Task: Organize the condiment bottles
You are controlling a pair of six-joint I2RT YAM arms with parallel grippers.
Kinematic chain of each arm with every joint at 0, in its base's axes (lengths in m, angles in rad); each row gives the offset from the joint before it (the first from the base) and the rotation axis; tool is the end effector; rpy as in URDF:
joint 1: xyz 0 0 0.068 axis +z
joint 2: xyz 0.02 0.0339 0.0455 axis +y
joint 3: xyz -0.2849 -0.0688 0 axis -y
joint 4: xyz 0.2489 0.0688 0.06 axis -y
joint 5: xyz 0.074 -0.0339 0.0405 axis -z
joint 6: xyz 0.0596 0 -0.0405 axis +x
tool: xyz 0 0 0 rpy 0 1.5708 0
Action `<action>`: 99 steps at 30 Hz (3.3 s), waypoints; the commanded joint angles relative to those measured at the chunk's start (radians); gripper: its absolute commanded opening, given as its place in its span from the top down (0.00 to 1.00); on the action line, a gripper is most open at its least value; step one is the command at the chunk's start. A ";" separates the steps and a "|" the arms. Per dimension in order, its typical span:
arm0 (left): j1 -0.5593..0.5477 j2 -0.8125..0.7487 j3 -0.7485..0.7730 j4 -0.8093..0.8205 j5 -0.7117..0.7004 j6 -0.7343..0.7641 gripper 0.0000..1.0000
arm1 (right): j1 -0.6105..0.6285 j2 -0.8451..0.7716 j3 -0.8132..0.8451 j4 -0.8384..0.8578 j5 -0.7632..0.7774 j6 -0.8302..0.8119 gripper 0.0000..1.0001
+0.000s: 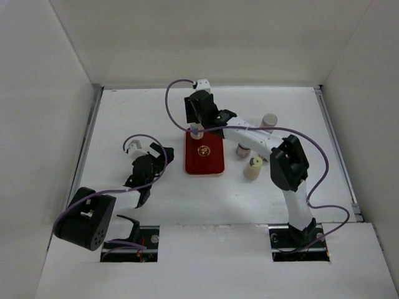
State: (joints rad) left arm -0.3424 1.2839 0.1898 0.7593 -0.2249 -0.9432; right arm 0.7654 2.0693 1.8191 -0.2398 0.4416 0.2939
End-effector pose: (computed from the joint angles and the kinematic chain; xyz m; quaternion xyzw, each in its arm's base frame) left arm 0.2227 -0.0653 0.1497 -0.3018 0.7544 -0.2719 0.5157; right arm 0.3963 0.3454 0.3000 -0.0859 0.8399 0.0915 0.5281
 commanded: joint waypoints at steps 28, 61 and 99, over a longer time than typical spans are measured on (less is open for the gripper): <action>0.001 -0.009 0.007 0.043 0.016 -0.005 0.00 | 0.024 -0.188 -0.113 0.151 0.006 0.047 0.11; -0.031 -0.001 0.013 0.052 -0.001 -0.002 0.00 | -0.271 -0.514 -0.802 0.145 -0.081 0.068 0.09; -0.019 -0.015 0.000 0.061 0.006 -0.005 0.00 | 0.127 -0.134 -0.394 0.343 0.094 0.188 0.41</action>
State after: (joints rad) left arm -0.3668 1.2861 0.1898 0.7712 -0.2245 -0.9436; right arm 0.8726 1.9350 1.3590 -0.0223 0.4789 0.4515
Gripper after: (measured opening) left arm 0.997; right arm 0.704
